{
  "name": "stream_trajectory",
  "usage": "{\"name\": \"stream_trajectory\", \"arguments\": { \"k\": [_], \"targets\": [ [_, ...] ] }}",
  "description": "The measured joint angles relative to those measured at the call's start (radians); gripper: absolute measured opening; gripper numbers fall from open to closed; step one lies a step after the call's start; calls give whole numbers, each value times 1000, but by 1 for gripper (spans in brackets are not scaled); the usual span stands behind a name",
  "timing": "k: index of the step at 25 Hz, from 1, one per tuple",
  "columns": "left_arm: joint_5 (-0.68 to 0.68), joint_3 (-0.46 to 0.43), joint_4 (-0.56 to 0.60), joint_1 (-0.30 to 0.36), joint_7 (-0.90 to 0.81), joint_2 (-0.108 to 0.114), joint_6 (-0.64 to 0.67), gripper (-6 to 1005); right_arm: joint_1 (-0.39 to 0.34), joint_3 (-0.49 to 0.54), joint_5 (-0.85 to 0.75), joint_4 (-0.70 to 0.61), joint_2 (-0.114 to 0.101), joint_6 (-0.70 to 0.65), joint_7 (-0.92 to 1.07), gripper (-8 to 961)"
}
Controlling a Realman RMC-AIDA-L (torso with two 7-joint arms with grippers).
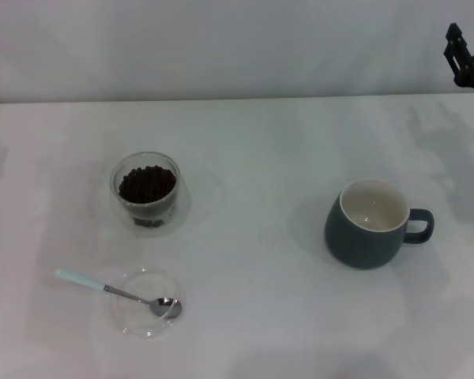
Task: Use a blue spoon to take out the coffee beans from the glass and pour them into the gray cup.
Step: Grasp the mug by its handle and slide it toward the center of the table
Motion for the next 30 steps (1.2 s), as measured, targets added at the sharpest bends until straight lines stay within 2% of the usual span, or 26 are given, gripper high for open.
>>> {"name": "stream_trajectory", "arguments": {
  "k": [12, 21, 25, 30],
  "targets": [
    [-23, -2, -2, -23, -44, 0, -6, 859, 17, -47, -23, 10, 1, 13, -91, 571],
    [-29, 3, -13, -25, -59, 4, -17, 859, -8, -68, -13, 0, 7, 7, -82, 570],
    [-4, 7, -9, 1, -69, 3, 4, 860, -14, -66, -12, -3, 8, -3, -69, 570],
    [56, 10, -13, 66, -69, 2, 44, 860, -19, -66, -3, -1, 8, 4, -69, 572]
  ]
}}
